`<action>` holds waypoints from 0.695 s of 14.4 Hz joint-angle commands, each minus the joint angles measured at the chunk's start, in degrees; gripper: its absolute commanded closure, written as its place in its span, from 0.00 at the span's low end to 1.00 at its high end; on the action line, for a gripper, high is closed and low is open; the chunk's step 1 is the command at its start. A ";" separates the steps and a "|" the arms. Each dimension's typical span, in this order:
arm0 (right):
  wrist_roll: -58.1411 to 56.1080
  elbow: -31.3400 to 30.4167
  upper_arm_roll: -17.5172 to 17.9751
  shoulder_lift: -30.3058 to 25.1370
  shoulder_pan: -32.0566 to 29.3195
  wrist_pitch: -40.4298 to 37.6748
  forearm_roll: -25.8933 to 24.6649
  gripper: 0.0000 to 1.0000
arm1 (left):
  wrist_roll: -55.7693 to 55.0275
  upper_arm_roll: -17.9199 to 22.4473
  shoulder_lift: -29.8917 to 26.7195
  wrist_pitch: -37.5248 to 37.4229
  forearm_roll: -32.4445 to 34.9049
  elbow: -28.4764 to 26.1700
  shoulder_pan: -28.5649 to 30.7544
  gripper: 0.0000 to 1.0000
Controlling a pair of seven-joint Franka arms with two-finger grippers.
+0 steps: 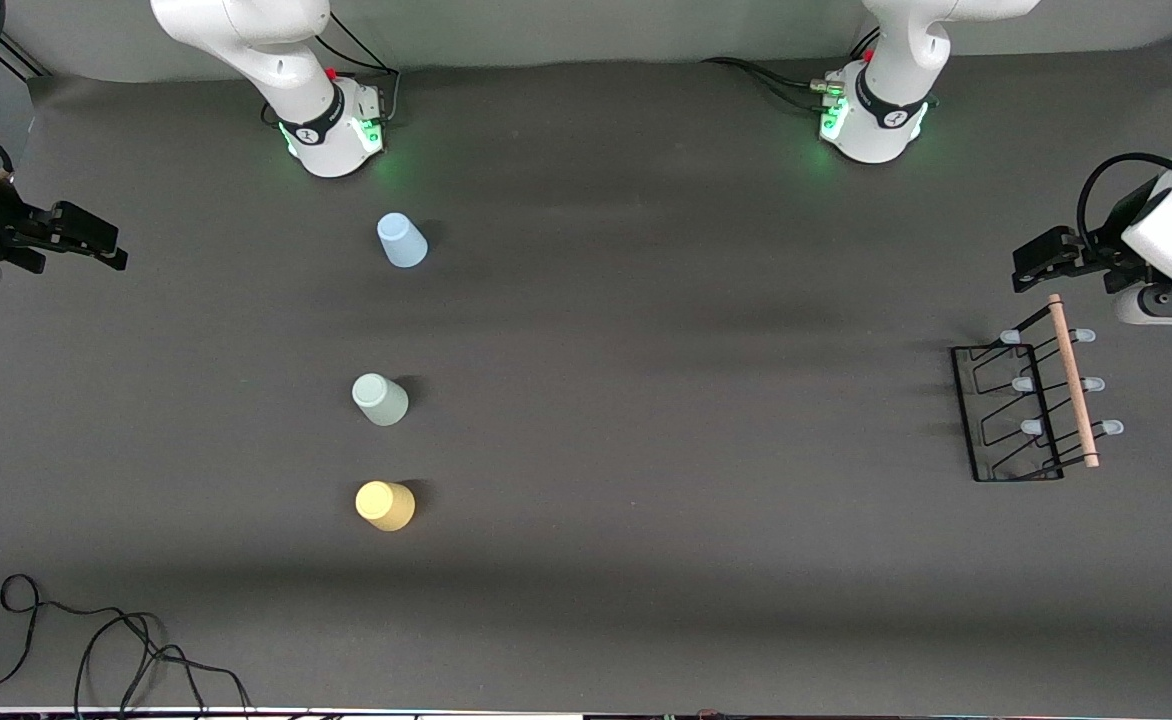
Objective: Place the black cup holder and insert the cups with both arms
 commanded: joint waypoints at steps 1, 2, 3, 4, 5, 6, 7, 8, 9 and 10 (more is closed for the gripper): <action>-0.86 -0.06 -0.13 -0.36 0.22 0.11 0.32 0.00 | -0.95 0.41 -0.34 -0.91 0.86 0.26 -0.99 0.00; -0.94 0.37 -0.13 -0.10 0.31 -0.15 0.24 0.00 | -0.95 0.41 -0.26 -0.82 0.86 0.17 -0.90 0.00; -1.03 0.55 -0.05 0.07 0.22 -0.15 0.24 0.00 | -0.95 0.41 -0.26 -0.91 0.86 0.26 -0.90 0.00; -0.94 0.81 -0.05 0.25 0.31 -0.15 0.24 0.00 | -0.95 0.41 -0.34 -0.82 0.86 0.26 -0.99 0.00; -0.77 0.82 -0.05 0.25 0.31 -0.15 0.24 0.00 | -0.95 0.41 -0.26 -0.82 0.86 0.26 -0.99 0.00; -0.76 0.82 -0.05 0.25 0.31 -0.15 0.32 0.00 | -0.95 0.41 -0.26 -0.91 0.86 0.17 -0.99 0.00; -0.85 0.82 -0.05 0.16 0.22 -0.15 0.32 0.00 | -0.95 0.32 -0.17 -0.38 0.86 0.08 -0.99 0.00; -0.85 0.82 -0.05 0.16 0.22 -0.15 0.32 0.00 | -0.87 0.41 0.01 -0.47 1.03 0.34 -0.99 0.00; -0.85 0.82 -0.05 0.16 0.22 -0.24 0.32 0.00 | -0.78 0.41 0.01 -0.47 1.38 0.52 -0.81 0.00; -0.77 0.82 -0.05 0.16 0.22 -0.24 0.32 0.00 | -0.52 0.41 0.01 -0.47 1.47 0.61 -0.72 0.00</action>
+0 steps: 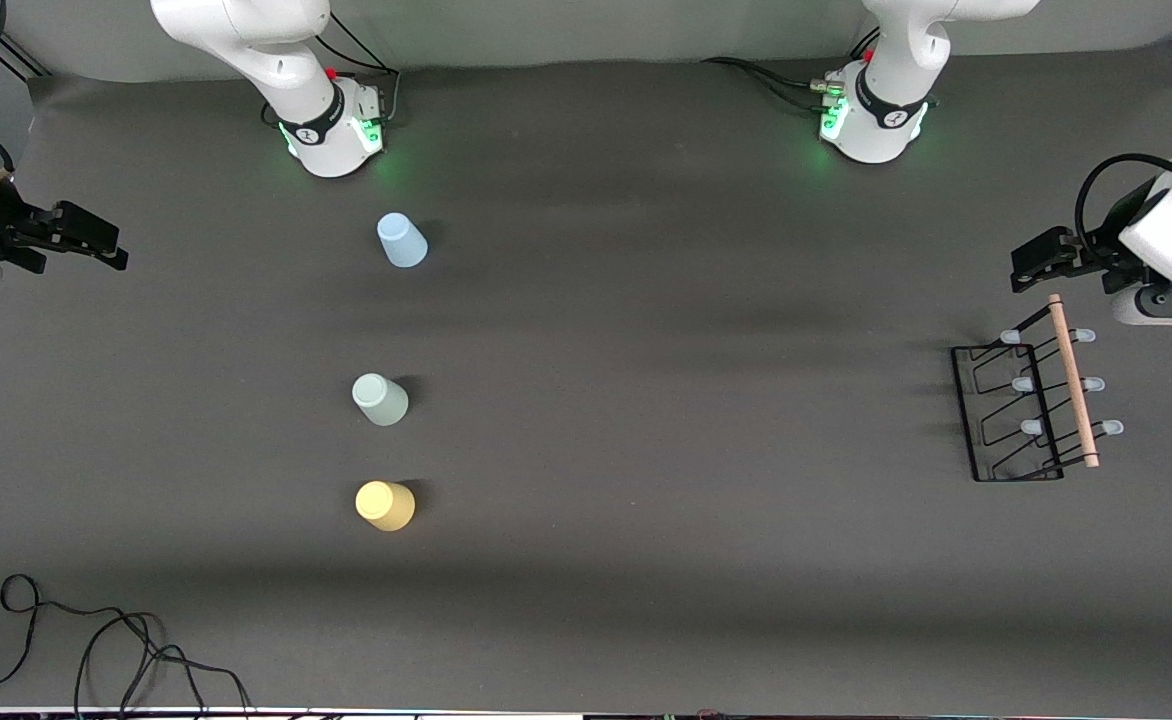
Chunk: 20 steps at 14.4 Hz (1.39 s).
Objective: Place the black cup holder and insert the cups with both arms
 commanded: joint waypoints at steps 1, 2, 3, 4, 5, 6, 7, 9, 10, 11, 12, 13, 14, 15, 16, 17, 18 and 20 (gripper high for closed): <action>-0.76 0.79 -0.13 0.16 0.22 -0.24 0.32 0.00 | -0.69 0.40 0.02 -0.84 1.29 0.61 -0.73 0.00; -0.76 0.79 -0.22 0.16 0.22 -0.33 0.32 0.00 | -1.12 0.58 0.28 -0.93 1.29 0.52 -0.56 0.00; -0.76 0.79 -0.13 0.16 0.22 -0.33 0.32 0.00 | -1.30 0.58 0.11 -1.10 1.46 0.17 -0.47 0.00; -0.76 0.70 -0.13 0.08 0.31 -0.33 0.32 0.00 | -0.95 0.93 -0.07 -1.19 1.38 0.17 0.06 0.00; -0.76 0.70 -0.13 0.07 0.31 -0.42 0.32 0.00 | -0.08 1.54 -0.15 -1.19 1.29 0.08 1.54 0.00; -0.76 0.70 -0.13 0.16 0.31 -0.42 0.24 0.00 | 1.93 1.63 -0.24 -1.11 1.29 -0.18 3.38 0.00; -0.76 0.70 -0.13 0.16 0.22 -0.42 0.32 0.00 | 5.43 1.63 -0.33 -0.93 1.38 -0.79 5.31 0.00; -0.76 0.70 -0.13 0.08 0.31 -0.42 0.32 0.00 | 9.93 1.63 -0.51 0.47 1.99 -2.20 9.80 0.00; -0.76 0.70 -0.13 0.07 0.31 -0.42 0.32 0.00 | 11.43 1.63 -0.51 1.35 2.69 -2.82 10.86 0.00; -0.76 0.70 -0.13 0.07 0.31 -0.50 0.32 0.00 | 12.49 1.63 -1.12 2.23 2.96 -4.13 12.00 0.00; -0.76 0.70 -0.13 0.07 0.31 -0.42 0.32 0.00 | 12.67 1.63 -1.82 3.28 2.96 -5.71 12.71 0.00; -0.76 0.70 -0.13 0.07 0.31 -0.50 0.32 0.00 | 12.67 1.63 -2.26 5.03 2.96 -7.46 12.80 0.00; -0.85 0.70 -0.13 0.07 0.31 -0.51 0.32 0.00 | 12.67 1.63 -2.35 7.40 2.96 -9.57 12.81 0.00; -0.76 0.70 -0.13 0.07 0.31 -0.51 0.32 0.00 | 12.67 1.72 -2.18 10.55 2.96 -12.11 12.81 0.00; -0.76 0.70 -0.13 0.16 0.31 -0.51 0.32 0.00 | 12.67 1.72 -2.26 14.41 2.96 -15.62 12.89 0.00; -0.76 0.70 -0.13 0.08 0.31 -0.51 0.24 0.00 | 12.67 1.72 -2.09 18.11 2.96 -18.87 13.15 0.00; -0.76 0.70 -0.13 0.07 0.31 -0.51 0.32 0.00 | 12.67 1.72 -1.65 21.80 2.96 -21.78 13.33 0.00; -0.68 0.70 -0.13 0.16 0.31 -0.51 0.32 0.00 | 12.85 1.72 0.10 27.70 2.96 -25.57 13.68 0.00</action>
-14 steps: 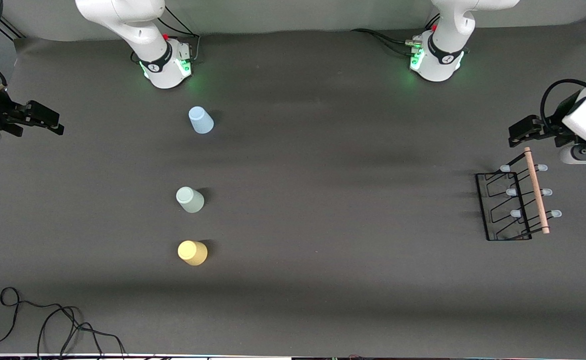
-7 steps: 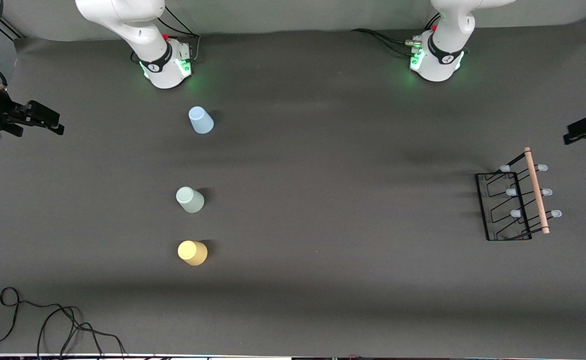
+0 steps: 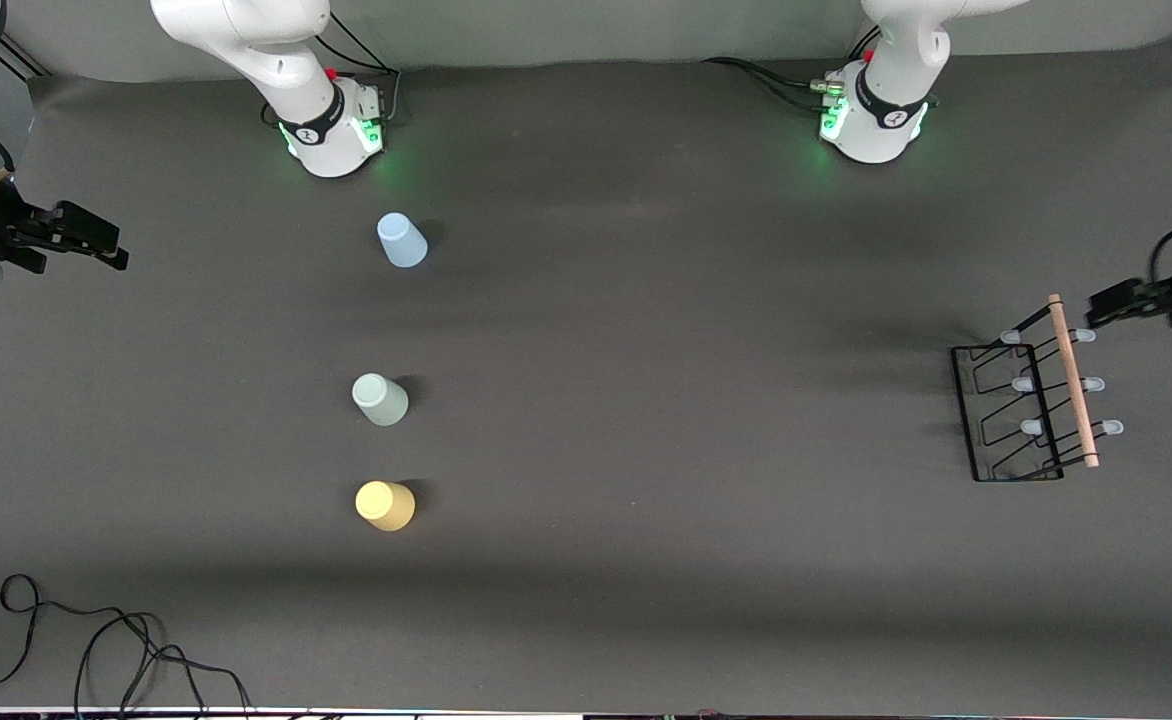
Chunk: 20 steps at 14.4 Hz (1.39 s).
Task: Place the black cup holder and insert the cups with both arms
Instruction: 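Reach the left gripper down and grasp the rack's wooden handle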
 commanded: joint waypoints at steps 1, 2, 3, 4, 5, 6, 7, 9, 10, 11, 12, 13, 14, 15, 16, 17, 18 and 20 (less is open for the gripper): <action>-0.76 0.70 -0.17 0.16 0.29 -0.49 0.32 0.00 | 1.11 -0.17 1.27 6.90 0.96 -5.45 0.84 0.00; -0.76 0.70 -0.17 0.07 0.20 -0.49 0.32 0.00 | 1.11 -0.17 2.68 7.88 0.96 -5.54 0.93 0.00; -0.68 0.70 -0.17 0.07 0.20 -0.58 0.32 0.00 | 1.11 -0.17 3.65 8.67 0.96 -5.54 0.93 0.00; -0.68 0.61 -0.17 0.07 0.20 -0.66 0.32 0.00 | 1.11 -0.17 4.27 9.37 0.96 -5.54 1.37 0.00; -0.68 0.70 -0.25 0.07 0.20 -0.67 0.32 0.00 | 1.20 -0.17 5.15 10.51 0.96 -5.54 2.24 0.00; -0.68 0.70 -0.17 0.07 0.20 -0.58 0.32 0.00 | 1.20 -0.17 6.20 11.48 0.96 -5.54 2.42 0.00; -0.68 0.61 -0.17 0.07 0.29 -0.66 0.32 0.00 | 1.20 -0.17 7.08 12.36 0.96 -5.54 2.42 0.00; -0.68 0.70 -0.17 0.07 0.29 -0.67 0.32 0.00 | 1.20 -0.17 8.05 13.16 0.96 -5.54 2.42 0.09; -0.68 0.61 -0.17 0.07 0.29 -0.67 0.32 0.00 | 1.20 -0.17 8.58 13.16 0.87 -5.36 2.34 0.15; -0.68 0.70 -0.17 0.07 0.29 -0.58 0.32 0.00 | 1.20 -0.26 9.11 13.16 0.69 -5.19 2.34 0.24; -0.68 0.70 -0.17 0.16 0.29 -0.58 0.32 0.00 | 1.20 -0.26 9.29 13.07 0.69 -5.01 2.25 0.37; -0.68 0.70 -0.17 0.16 0.29 -0.58 0.32 0.00 | 1.20 -0.35 9.37 12.90 0.60 -4.84 2.07 0.52; -0.68 0.70 -0.17 0.16 0.29 -0.66 0.32 0.00 | 1.20 -0.35 9.38 12.72 0.60 -4.66 1.90 0.67; -0.68 0.70 -0.17 0.16 0.29 -0.58 0.32 0.00 | 1.20 -0.35 9.38 12.81 0.60 -4.66 1.90 0.86; -0.68 0.70 -0.17 0.16 0.29 -0.58 0.32 0.00 | 1.29 -0.35 9.55 12.81 0.60 -4.48 1.90 1.00; -0.68 0.70 -0.08 0.16 0.37 -0.58 0.32 0.00 | 1.37 -0.35 9.55 12.81 0.60 -4.31 1.81 1.00; -0.68 0.70 -0.08 0.16 0.37 -0.58 0.32 0.00 | 1.46 -0.35 9.55 11.85 0.60 -3.00 1.81 1.00; -0.68 0.70 -0.08 0.16 0.29 -0.66 0.32 0.00 | 1.99 -0.35 9.03 6.52 0.60 2.17 1.98 1.00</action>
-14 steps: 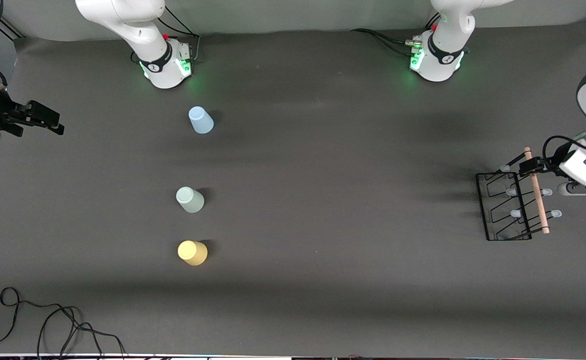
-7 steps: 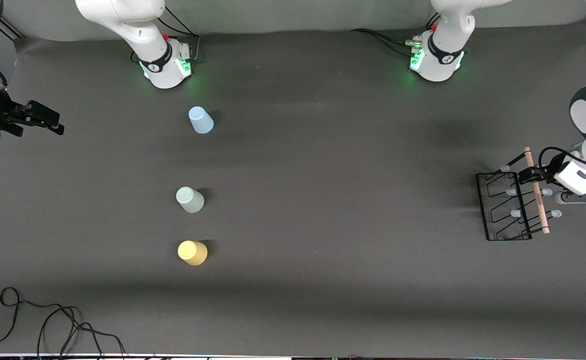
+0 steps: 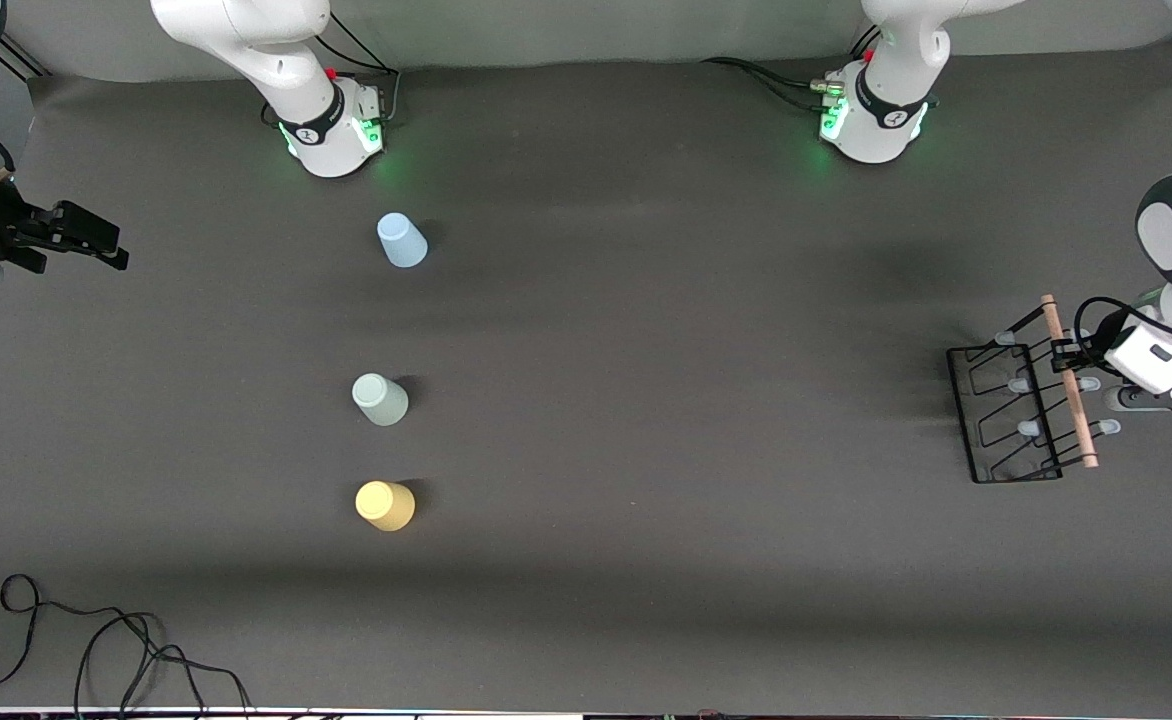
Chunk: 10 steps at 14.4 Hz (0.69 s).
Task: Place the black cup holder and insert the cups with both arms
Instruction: 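Lift the black rack with the left gripper toward the table middle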
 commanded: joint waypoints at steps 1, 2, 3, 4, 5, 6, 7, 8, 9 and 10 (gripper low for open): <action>-0.68 0.70 -0.08 0.16 0.35 -0.54 0.32 0.00 | 1.31 0.09 -0.36 -10.34 0.47 9.68 -0.14 1.00; -0.68 0.70 -0.08 0.16 0.35 -0.54 0.32 0.00 | 2.01 0.09 -0.36 -15.88 0.47 13.98 -0.14 1.00; -0.68 0.70 -0.08 0.16 0.27 -0.63 0.32 0.00 | 2.97 0.09 -0.36 -20.54 0.47 18.38 -0.22 1.00; -0.68 0.70 -0.08 0.16 0.27 -0.63 0.32 0.00 | 3.67 0.01 -0.45 -24.33 0.47 22.16 -0.14 1.00; -0.68 0.70 -0.08 0.07 0.35 -0.63 0.32 0.00 | 4.12 -0.08 -0.63 -27.59 0.38 24.81 -0.31 1.00; -0.68 0.70 -0.08 0.07 0.27 -0.63 0.32 0.00 | 4.56 -0.34 -0.63 -30.32 0.30 26.92 -0.49 1.00; -0.68 0.70 -0.08 0.07 0.27 -0.63 0.32 0.00 | 4.39 -1.30 -0.71 -32.70 0.21 28.51 -1.53 1.00; -0.68 0.61 -0.17 0.07 0.27 -0.72 0.32 0.00 | 3.08 -2.62 -0.63 -34.63 0.21 29.83 -2.76 1.00; -0.68 0.61 -0.17 0.07 0.27 -0.72 0.32 0.00 | 1.15 -3.85 -0.54 -36.91 0.21 31.24 -4.25 1.00; -0.85 0.61 -0.17 0.07 0.27 -0.72 0.32 0.00 | -3.04 -4.91 -0.54 -38.50 0.03 32.12 -6.09 1.00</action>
